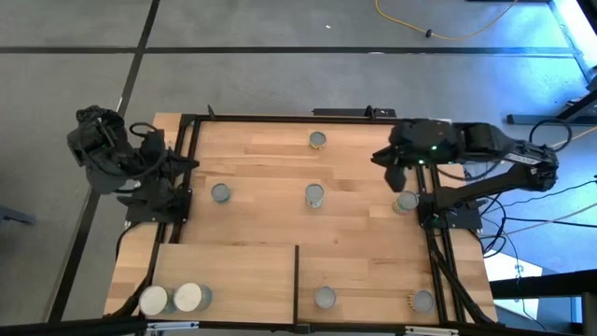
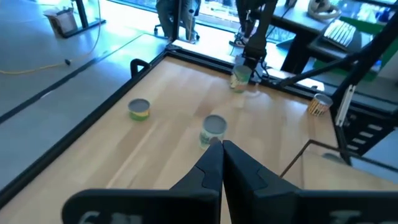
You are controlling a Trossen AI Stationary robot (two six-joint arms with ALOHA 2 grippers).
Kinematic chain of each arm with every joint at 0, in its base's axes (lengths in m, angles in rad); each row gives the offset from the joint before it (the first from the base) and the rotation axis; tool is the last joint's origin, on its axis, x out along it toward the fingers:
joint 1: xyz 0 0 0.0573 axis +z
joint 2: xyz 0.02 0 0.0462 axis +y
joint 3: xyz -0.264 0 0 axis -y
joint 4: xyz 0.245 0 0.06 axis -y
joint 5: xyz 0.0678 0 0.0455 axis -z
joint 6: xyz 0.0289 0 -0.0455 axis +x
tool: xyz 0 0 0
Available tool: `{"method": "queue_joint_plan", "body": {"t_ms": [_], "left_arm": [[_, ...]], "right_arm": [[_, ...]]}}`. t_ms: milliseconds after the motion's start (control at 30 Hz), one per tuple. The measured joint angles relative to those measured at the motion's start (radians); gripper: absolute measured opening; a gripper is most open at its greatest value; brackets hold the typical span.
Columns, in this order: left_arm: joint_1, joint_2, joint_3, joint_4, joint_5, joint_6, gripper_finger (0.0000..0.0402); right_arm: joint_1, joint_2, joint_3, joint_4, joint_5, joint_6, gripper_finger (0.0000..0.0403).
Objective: Pick and place cans onto a shelf
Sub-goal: Put the canned mixed veggies on the shelf
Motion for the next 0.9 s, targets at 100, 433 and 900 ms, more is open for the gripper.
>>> {"method": "queue_joint_plan", "body": {"t_ms": [100,433,900], "left_arm": [[0.000,0.000,0.000,0.019,0.000,-0.001,0.0000],[0.000,0.000,0.000,0.048,0.000,-0.003,0.0000],[0.000,0.002,0.000,0.047,0.066,-0.003,0.0000]], "right_arm": [[-0.001,0.041,-0.004,0.018,0.019,0.020,0.0072],[-0.074,0.279,-0.005,0.074,-0.046,0.359,0.0072],[-0.122,0.575,-0.005,0.199,-0.278,0.353,0.0072]]}}
